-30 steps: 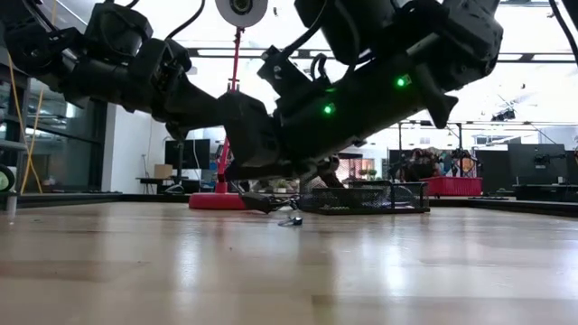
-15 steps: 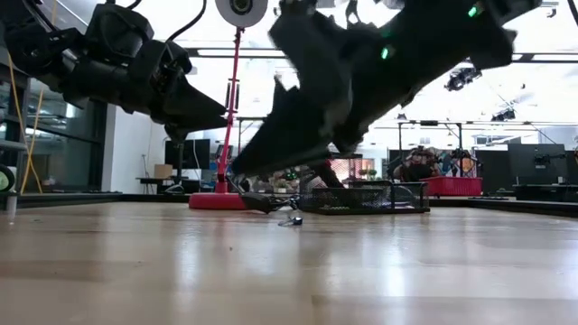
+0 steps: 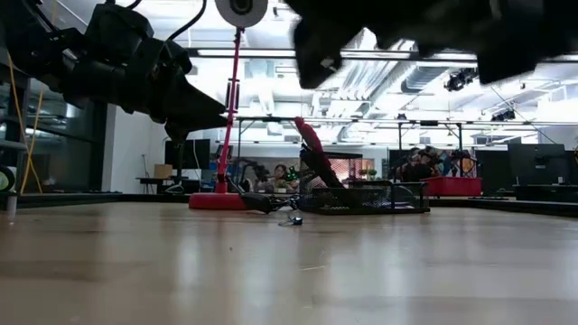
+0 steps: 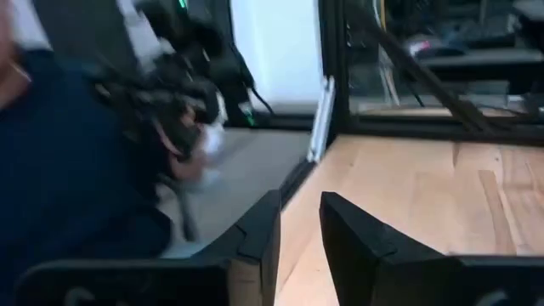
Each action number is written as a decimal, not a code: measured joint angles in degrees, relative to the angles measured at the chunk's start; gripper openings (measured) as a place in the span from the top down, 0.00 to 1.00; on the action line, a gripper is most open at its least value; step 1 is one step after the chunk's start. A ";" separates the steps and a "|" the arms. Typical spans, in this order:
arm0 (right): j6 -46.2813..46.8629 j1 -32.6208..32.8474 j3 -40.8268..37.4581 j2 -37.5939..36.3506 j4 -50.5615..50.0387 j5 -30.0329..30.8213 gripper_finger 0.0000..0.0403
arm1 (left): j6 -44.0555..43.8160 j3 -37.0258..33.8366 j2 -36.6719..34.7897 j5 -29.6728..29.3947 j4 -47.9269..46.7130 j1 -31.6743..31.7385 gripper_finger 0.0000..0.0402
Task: Pick and place office supplies into organizer
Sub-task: Return to Home Position
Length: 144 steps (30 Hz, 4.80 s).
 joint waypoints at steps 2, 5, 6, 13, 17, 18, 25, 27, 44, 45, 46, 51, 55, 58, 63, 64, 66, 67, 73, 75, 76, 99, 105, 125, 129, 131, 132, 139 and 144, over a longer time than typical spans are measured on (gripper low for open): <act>2.29 -2.14 -5.83 -1.74 7.15 -3.39 0.81 | 0.00 0.00 0.00 0.00 0.21 0.00 0.58; 5.05 -6.00 -15.05 -5.54 13.46 -4.60 0.81 | 0.02 0.00 0.00 0.00 0.39 0.00 0.58; 6.06 -7.29 -17.61 -6.89 15.29 -4.53 0.81 | 0.08 0.00 0.00 0.00 0.41 0.00 0.58; 5.89 -11.99 -26.64 -11.30 19.60 -1.36 0.80 | 1.59 0.00 0.00 0.24 -0.66 0.00 0.58; 6.06 -15.79 -27.32 -10.56 14.47 -0.90 0.77 | 1.55 0.00 0.02 0.42 -1.45 0.00 0.58; 5.72 -16.54 -27.29 -10.56 14.61 -1.63 0.75 | 1.55 0.00 0.02 0.42 -1.53 0.00 0.58; -0.14 -19.71 -27.21 -10.60 12.91 -7.83 0.65 | 1.53 0.00 0.02 0.42 -1.60 0.00 0.58; 0.00 -20.56 -27.21 -10.60 12.86 -8.71 0.62 | 1.53 0.00 0.02 0.42 -1.61 0.00 0.58; -5.93 -21.01 -20.08 -10.53 -1.74 -11.70 0.48 | 1.09 0.00 0.02 0.51 -2.37 0.00 0.58; -6.18 -21.01 -20.08 -10.52 -1.80 -11.70 0.48 | 1.03 0.00 0.02 0.51 -2.47 0.00 0.58; -6.71 -21.00 -20.08 -10.30 -1.63 -11.49 0.47 | 1.02 0.00 0.02 0.52 -2.47 0.00 0.58; -7.02 -21.06 -20.04 -6.06 3.91 -11.02 0.47 | 1.03 0.00 0.02 0.53 -1.20 0.00 0.58; -7.33 -21.05 -20.04 -3.07 6.51 -11.14 0.47 | 1.57 0.00 0.04 0.65 0.73 0.00 0.58; -8.48 -21.06 -19.69 -1.60 7.52 -11.32 0.47 | 1.52 0.00 0.04 0.66 1.14 0.00 0.58; -6.82 -22.91 -17.26 1.01 4.88 -13.63 0.46 | 1.03 0.00 0.04 0.66 1.73 0.00 0.58; -6.49 -23.32 -16.86 1.45 3.70 -13.55 0.46 | 0.98 0.00 0.04 0.66 1.75 0.00 0.58; -6.55 -24.00 -16.22 2.33 2.93 -13.32 0.46 | 0.98 0.00 0.04 0.66 1.75 0.00 0.58; -6.87 -24.18 -16.05 2.52 2.95 -13.39 0.46 | 0.98 0.00 0.04 0.66 1.75 0.00 0.58; -6.99 -25.60 -14.28 4.24 -1.70 -13.44 0.47 | 0.98 0.00 0.04 0.66 1.73 0.00 0.58; -7.26 -25.92 -13.47 4.50 -3.43 -13.42 0.47 | 0.98 0.00 0.04 0.66 1.71 0.00 0.58; -7.44 -26.08 -13.09 4.57 -4.08 -13.42 0.47 | 0.98 0.00 0.04 0.66 1.69 0.00 0.58; -10.00 -25.30 -12.40 4.40 -10.82 -9.16 0.83 | -0.48 0.00 0.04 0.73 1.60 -0.01 0.58; -8.67 -25.36 -12.61 4.53 -8.98 -11.41 0.92 | -0.48 0.00 0.04 0.70 1.56 0.00 0.58; -3.97 -25.63 -12.80 4.85 -1.42 -14.00 0.89 | -0.48 0.00 0.04 0.55 1.21 0.00 0.58; -2.64 -25.64 -12.80 4.85 1.79 -13.79 0.87 | -0.45 0.00 0.04 0.40 1.21 0.00 0.58; -2.00 -25.70 -12.74 4.79 3.48 -13.53 0.88 | -0.15 0.00 0.04 0.08 0.94 -0.01 0.58; -1.49 -25.78 -12.74 4.79 4.26 -13.44 0.89 | 0.04 0.00 0.04 0.00 0.70 0.00 0.58; 2.84 -26.65 -12.70 4.72 6.43 -9.88 0.89 | 0.07 0.00 0.04 -0.02 -0.54 -0.02 0.58; 3.77 -26.65 -12.70 4.68 6.46 -5.12 0.89 | 0.02 0.00 0.04 -0.02 -1.08 -0.02 0.58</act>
